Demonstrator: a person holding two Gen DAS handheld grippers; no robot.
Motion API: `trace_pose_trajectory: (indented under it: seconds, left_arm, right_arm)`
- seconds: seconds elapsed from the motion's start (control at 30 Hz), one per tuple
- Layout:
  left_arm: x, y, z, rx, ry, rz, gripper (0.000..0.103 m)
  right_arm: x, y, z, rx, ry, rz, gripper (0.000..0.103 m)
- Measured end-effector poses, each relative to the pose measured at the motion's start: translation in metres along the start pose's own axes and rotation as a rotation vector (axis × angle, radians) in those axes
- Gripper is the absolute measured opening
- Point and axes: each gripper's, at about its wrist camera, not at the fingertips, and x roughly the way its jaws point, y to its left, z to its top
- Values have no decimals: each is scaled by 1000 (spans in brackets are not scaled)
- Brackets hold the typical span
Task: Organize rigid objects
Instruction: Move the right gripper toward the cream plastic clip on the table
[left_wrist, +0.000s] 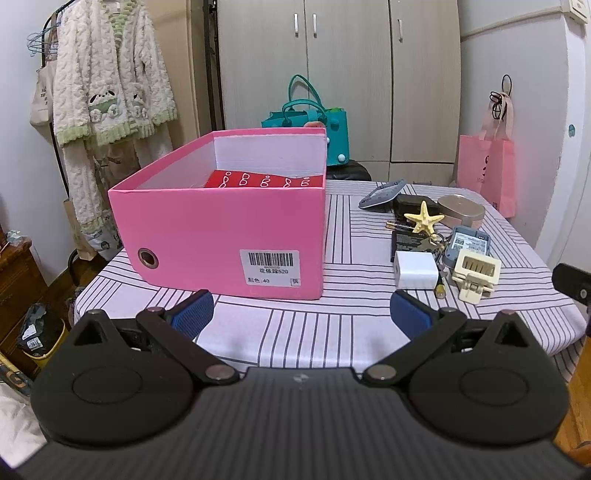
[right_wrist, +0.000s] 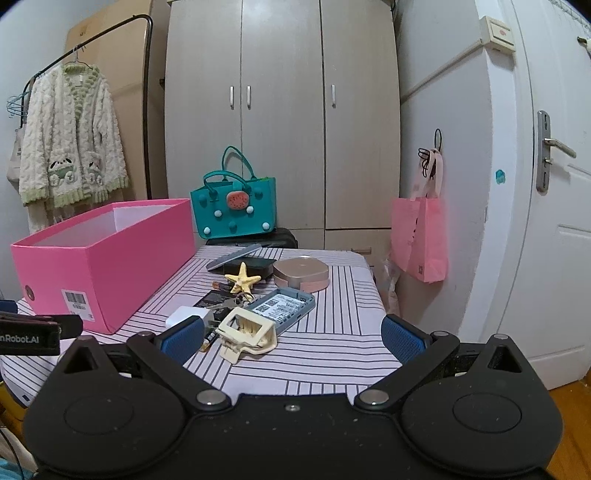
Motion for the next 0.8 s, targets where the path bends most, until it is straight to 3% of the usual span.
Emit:
trace_pose_trajectory:
  seconds: [0.53, 0.8]
  left_arm:
    - [-3, -4, -1, 16, -44, -25, 103]
    - [-6, -4, -1, -10, -68, -24, 103]
  right_arm:
    - [-2, -2, -3, 11, -19, 5, 103]
    - [-8, 0, -10, -20, -101, -20, 103]
